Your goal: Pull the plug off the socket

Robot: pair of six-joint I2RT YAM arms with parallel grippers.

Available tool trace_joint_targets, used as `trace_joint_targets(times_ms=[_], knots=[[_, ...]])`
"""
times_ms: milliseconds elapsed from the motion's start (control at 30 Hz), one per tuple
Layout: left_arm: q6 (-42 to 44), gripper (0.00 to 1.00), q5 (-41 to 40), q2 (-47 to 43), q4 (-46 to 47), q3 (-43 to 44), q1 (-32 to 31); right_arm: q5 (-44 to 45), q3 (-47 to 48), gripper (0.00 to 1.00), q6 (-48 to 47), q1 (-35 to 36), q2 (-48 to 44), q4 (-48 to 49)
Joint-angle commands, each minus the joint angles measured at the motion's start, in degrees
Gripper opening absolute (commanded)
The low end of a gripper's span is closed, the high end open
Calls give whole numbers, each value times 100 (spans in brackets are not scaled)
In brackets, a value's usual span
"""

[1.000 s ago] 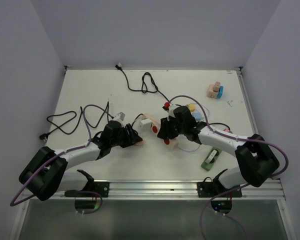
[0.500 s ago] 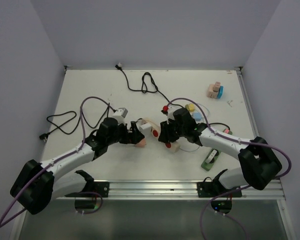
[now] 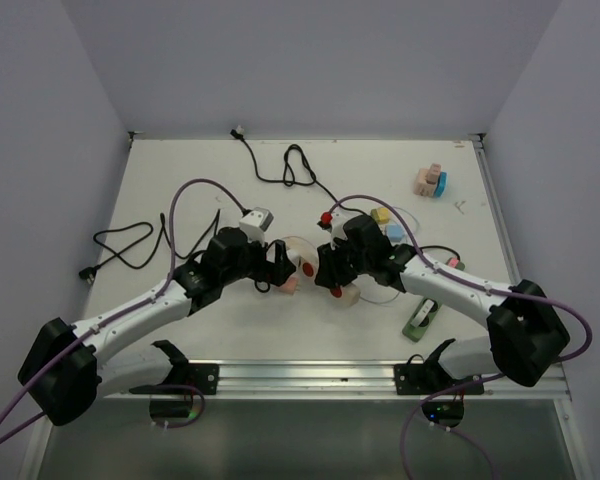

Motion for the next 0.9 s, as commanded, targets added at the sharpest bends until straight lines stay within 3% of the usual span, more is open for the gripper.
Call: trace_joint_targets(times_ms=[0,467,533,567,667,700,767,800,867], knots=[[288,95,-103,-29,39,84,-57,-178,353,0,-129,18,-267,167],[605,80,-234,893,356,444,-391,-266,476,0,-182,115,-338,149],[622,73,-287,964,348,470,-426,-257,467,0,-217,124,-320,166],[631,69,-287,973,347,496,-444,-214,458,0,-226,132,-303,175],[693,44,-287,964,339,549,-488,-56,379,0,-226,132,-232,228],[710,29,-435,973,313,549,-514,128,353,0,-217,132,-197,245],[754,14,-498,929,269,576,-540,392,326,0,-200,132,-127,193],[763,1,-507,912,234,584,-549,698,326,0,-165,132,-40,106],[737,0,-490,815,181,576,-549,1138,379,0,-95,132,57,-87]])
